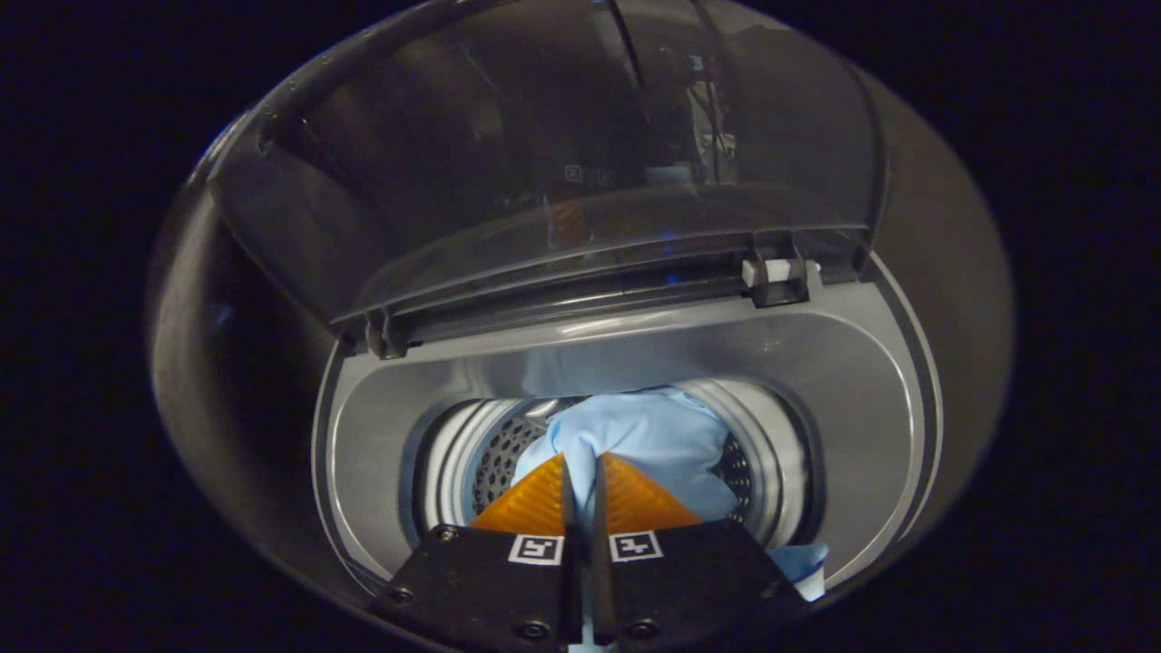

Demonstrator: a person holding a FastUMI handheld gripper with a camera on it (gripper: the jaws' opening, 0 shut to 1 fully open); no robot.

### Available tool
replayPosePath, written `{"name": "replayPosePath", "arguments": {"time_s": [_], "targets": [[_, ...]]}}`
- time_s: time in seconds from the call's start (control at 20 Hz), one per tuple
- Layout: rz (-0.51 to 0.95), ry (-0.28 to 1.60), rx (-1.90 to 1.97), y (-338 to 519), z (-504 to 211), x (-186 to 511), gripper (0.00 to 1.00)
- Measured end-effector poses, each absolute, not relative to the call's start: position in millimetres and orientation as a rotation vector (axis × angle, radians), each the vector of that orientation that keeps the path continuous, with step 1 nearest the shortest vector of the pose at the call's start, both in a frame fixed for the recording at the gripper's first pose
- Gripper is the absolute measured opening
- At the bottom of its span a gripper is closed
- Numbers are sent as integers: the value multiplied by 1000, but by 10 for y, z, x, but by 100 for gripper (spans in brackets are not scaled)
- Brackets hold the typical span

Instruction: Put the clothes into the washing machine and then close the washing machine lid.

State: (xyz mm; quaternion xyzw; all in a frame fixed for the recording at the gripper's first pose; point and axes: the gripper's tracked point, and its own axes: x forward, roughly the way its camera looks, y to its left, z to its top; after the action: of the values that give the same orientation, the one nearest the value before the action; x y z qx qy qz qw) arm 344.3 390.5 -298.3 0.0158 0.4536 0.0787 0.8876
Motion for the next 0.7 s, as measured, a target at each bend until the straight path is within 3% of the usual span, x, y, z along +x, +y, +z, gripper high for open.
{"name": "replayPosePath", "arguments": {"time_s": [0.25,0.55,0.7], "targets": [[136,945,31,3816,-3047,3489,8],[160,926,19,3827,-2884,3282,56],[165,910,17,3820,-2685,3077,74]]}}
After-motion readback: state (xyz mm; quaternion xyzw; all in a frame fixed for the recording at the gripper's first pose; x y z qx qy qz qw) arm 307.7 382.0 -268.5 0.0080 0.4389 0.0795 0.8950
